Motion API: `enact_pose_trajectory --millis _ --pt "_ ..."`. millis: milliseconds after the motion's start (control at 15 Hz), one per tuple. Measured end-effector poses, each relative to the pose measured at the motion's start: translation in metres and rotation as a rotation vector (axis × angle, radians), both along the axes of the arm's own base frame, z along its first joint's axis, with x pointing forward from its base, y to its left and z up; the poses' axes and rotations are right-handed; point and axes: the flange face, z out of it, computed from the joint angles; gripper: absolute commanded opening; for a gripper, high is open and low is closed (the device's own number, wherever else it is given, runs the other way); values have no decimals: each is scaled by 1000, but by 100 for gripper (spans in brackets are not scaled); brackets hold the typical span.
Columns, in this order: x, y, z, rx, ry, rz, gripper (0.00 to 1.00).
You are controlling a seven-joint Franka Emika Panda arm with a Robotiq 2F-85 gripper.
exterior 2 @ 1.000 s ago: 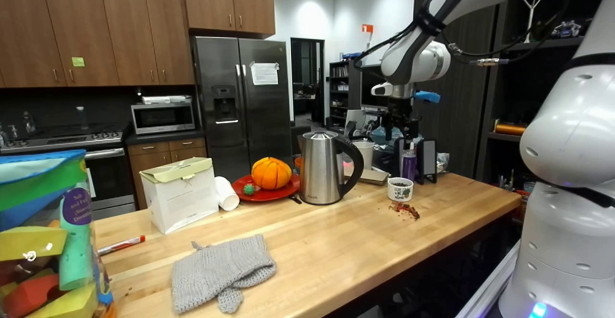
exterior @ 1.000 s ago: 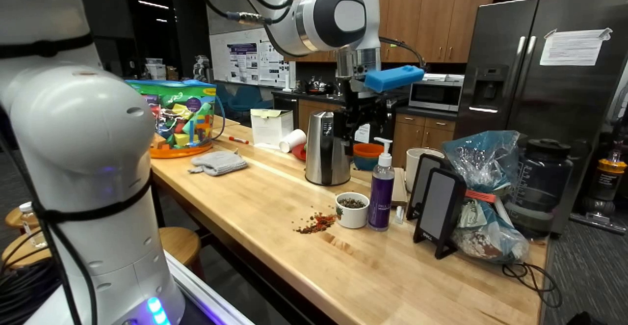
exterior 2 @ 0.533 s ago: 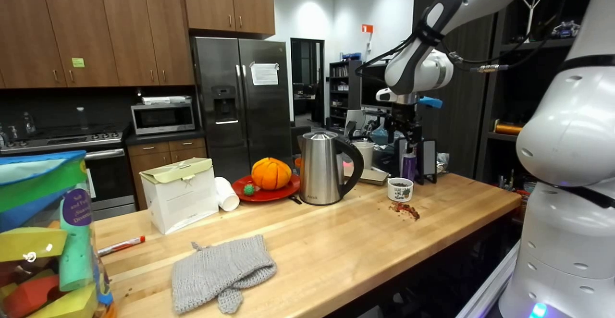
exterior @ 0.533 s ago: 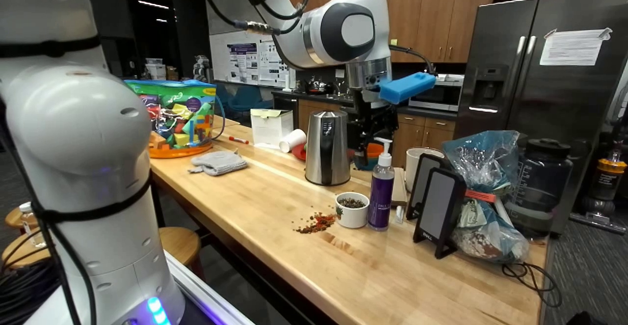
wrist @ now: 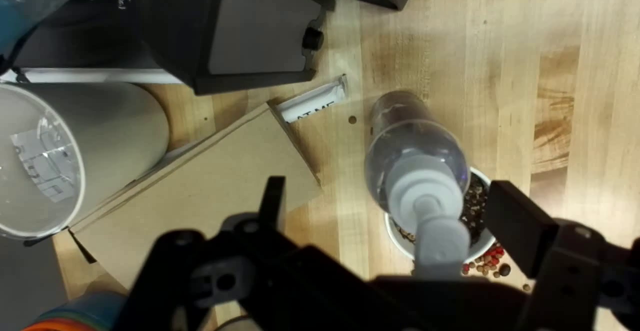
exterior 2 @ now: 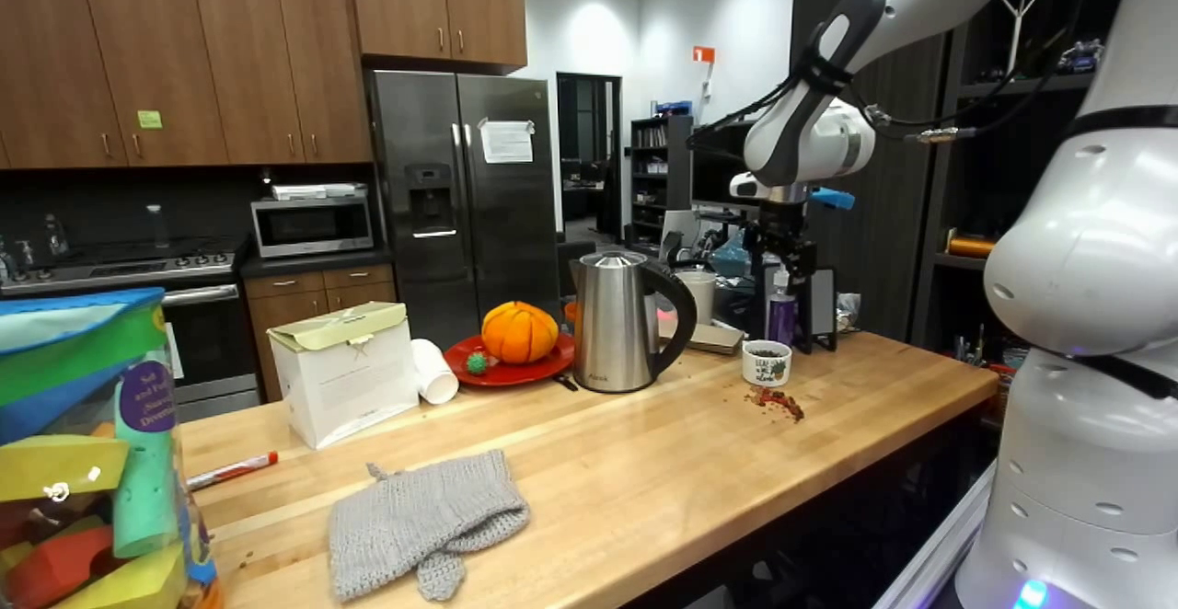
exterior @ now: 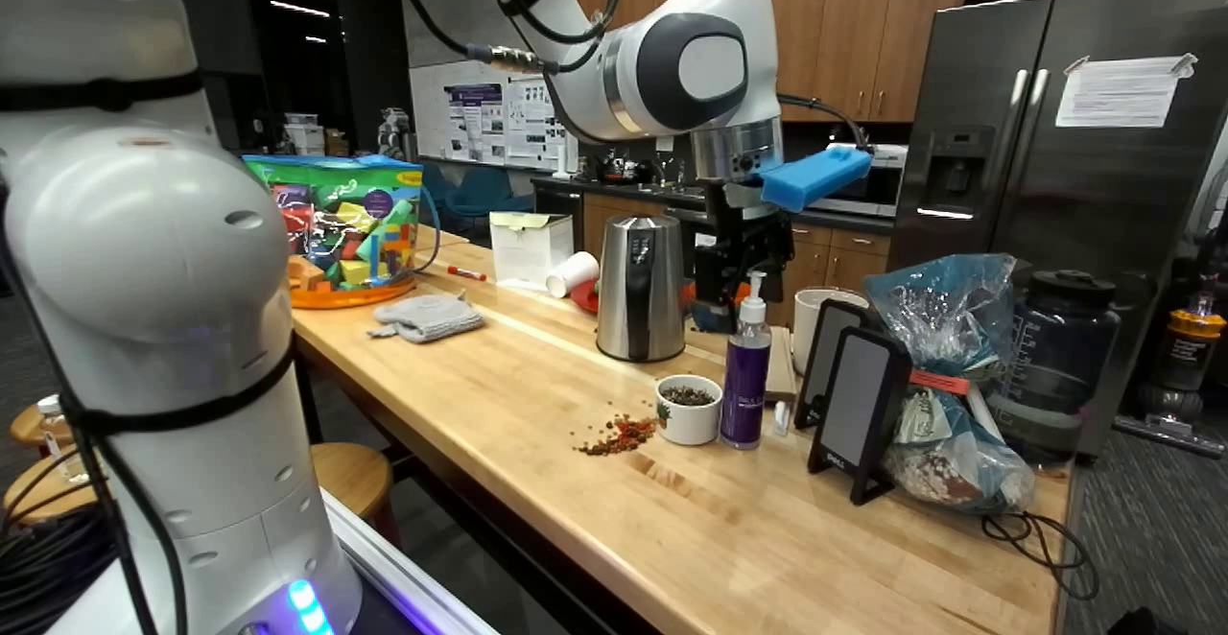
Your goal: Push the top of the bottle
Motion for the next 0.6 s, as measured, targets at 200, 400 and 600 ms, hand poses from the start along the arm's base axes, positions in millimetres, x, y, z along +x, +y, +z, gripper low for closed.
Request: enact_pose_trajectory --millis 200,400,600 --pt "-2 -3 0 -1 0 0 100" --pt "-2 -4 0 -1 1 3 100" --pt "-2 -5 0 8 -2 -1 100"
